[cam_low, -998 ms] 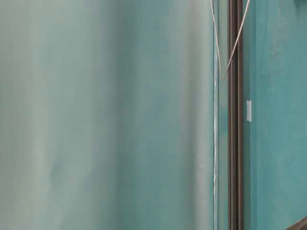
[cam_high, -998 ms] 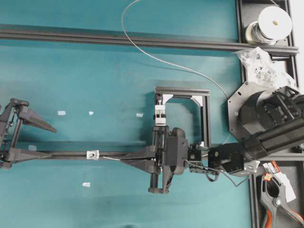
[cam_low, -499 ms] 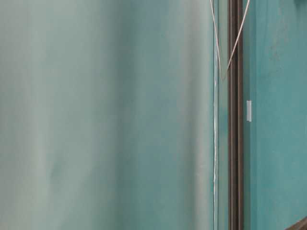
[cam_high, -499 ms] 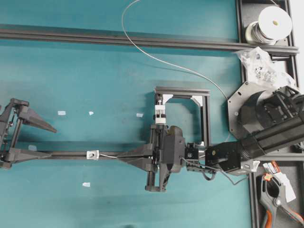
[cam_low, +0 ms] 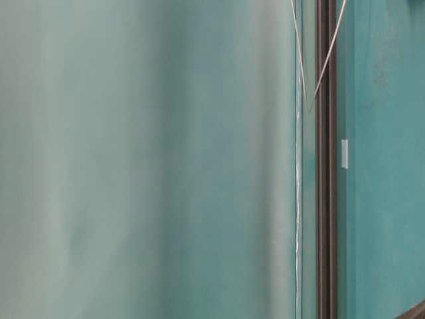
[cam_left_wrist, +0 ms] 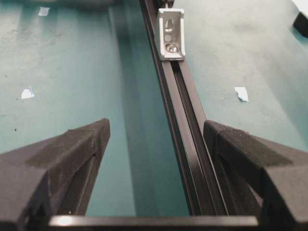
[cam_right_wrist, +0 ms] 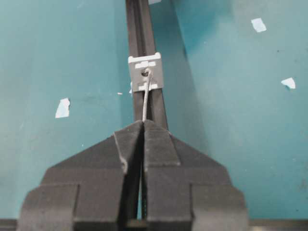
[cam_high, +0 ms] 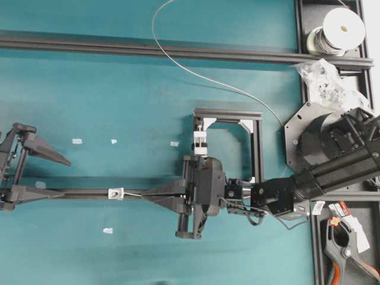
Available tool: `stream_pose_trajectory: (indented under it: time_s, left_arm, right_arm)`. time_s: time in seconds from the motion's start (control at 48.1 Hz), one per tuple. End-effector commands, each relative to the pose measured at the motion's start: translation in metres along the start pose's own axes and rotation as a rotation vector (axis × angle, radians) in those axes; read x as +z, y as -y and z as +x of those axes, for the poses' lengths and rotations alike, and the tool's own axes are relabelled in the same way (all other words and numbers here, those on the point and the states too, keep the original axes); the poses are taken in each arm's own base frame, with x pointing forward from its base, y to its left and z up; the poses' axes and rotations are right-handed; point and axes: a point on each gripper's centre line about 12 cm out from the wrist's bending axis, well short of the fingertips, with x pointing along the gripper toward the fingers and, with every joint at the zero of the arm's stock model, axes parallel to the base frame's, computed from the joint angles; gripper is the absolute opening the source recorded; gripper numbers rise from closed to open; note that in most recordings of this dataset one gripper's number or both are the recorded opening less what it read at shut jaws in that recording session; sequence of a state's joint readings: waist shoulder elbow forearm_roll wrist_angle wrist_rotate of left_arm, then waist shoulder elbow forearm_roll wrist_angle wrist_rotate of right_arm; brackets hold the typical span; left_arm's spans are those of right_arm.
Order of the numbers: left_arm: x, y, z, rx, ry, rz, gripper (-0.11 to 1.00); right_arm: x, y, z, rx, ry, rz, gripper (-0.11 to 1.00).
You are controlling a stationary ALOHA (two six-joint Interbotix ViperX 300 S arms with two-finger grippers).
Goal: Insert the wire through the hole in the metal fitting.
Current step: 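Push the wire tip through the bracket hole with the right gripper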
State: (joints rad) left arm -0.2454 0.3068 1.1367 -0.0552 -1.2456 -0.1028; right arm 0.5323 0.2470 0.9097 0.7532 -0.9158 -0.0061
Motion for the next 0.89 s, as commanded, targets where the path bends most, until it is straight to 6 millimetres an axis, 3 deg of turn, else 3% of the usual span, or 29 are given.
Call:
stream_pose_trajectory:
  time_s: [0.0,0.873]
  left_arm:
    - [0.006,0.002,0.002,-0.006,0.024,0.001,0.88]
    - [0.008,0.003,0.014,-0.007,0.012,0.003,0.88]
  right_arm:
    - [0.011,-0.004,0.003,0.007,0.032,0.014,0.00]
    - [0.015,-0.008,0.024,0.007,0.059,-0.009,0.00]
